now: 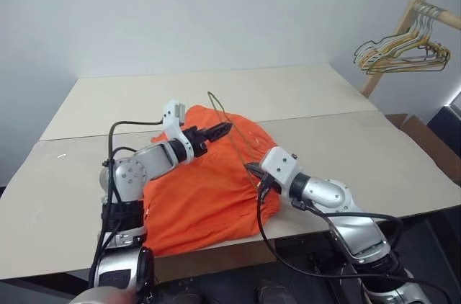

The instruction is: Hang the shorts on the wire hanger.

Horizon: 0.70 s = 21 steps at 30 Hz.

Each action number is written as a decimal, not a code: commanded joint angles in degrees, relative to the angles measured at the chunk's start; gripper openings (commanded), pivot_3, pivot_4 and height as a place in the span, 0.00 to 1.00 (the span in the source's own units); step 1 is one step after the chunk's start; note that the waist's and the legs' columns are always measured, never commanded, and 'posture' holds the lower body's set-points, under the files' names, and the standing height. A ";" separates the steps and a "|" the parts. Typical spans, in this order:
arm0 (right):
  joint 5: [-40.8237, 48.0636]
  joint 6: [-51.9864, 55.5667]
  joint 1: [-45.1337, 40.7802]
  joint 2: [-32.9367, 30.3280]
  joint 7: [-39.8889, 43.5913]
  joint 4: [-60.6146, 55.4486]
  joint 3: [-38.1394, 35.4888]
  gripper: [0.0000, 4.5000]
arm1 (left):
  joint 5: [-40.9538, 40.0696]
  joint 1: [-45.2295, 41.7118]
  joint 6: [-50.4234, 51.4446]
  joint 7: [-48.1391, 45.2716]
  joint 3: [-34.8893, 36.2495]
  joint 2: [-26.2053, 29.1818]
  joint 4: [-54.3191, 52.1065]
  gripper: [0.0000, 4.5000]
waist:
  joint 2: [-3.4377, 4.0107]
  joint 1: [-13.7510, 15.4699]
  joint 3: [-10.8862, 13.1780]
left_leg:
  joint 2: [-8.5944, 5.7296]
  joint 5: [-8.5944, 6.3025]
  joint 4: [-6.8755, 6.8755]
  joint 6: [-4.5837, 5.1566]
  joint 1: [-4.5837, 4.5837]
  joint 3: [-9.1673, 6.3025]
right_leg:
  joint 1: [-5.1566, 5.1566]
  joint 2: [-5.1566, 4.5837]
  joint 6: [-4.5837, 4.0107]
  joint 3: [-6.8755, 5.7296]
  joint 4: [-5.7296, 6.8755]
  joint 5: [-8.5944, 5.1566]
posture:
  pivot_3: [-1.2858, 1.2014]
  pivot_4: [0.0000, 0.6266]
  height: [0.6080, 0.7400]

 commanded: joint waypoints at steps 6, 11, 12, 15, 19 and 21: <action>-2.75 -5.47 1.05 -1.26 2.01 -0.68 2.12 0.01 | 4.24 -3.88 -1.31 -0.03 -1.44 -0.89 2.07 1.00 | -0.05 0.10 0.02 | -0.04 0.00 0.00 -0.01 -0.01 0.00 | 0.01 -0.03 0.00 0.00 -0.02 0.00 | 0.49 0.00 1.00; -4.08 -6.00 1.34 -1.35 2.33 -0.37 2.97 0.00 | 6.54 -4.82 -1.66 -0.72 -1.79 -1.15 3.40 0.92 | -0.06 0.02 0.02 | -0.04 0.01 0.00 -0.01 0.00 -0.01 | 0.00 -0.02 0.00 0.00 -0.01 0.00 | 0.49 0.00 1.00; -4.18 -6.02 1.38 -1.29 2.32 -0.33 2.93 0.00 | 6.75 -4.90 -1.52 -0.96 -1.84 -1.16 3.48 0.87 | -0.06 0.00 0.03 | -0.04 0.01 0.00 -0.01 0.00 -0.01 | 0.00 -0.02 0.00 0.00 -0.01 0.00 | 0.49 0.00 1.00; -4.73 -6.19 1.26 -1.12 2.13 -0.08 2.88 0.00 | 7.51 -5.20 -1.36 0.04 -0.96 -1.76 3.95 0.66 | -0.08 0.05 0.03 | -0.04 0.01 0.00 -0.01 -0.01 -0.01 | 0.00 -0.02 0.00 0.00 -0.02 0.00 | 0.49 0.00 1.00; -5.16 -6.98 1.34 -1.16 2.38 0.21 2.93 0.00 | 8.50 -5.42 -1.89 0.71 0.22 -2.29 5.62 0.35 | -0.09 0.05 0.04 | -0.05 0.01 0.00 -0.01 -0.01 -0.01 | 0.00 -0.04 0.00 0.00 -0.02 0.00 | 0.49 0.00 1.00; -5.71 -7.39 1.35 -1.31 2.33 0.39 3.12 0.00 | 9.15 -5.52 -1.88 0.67 0.20 -2.22 5.38 0.20 | -0.10 0.06 0.04 | -0.05 0.01 0.00 -0.01 -0.01 -0.01 | 0.00 -0.04 0.00 0.00 -0.01 0.00 | 0.49 0.00 1.00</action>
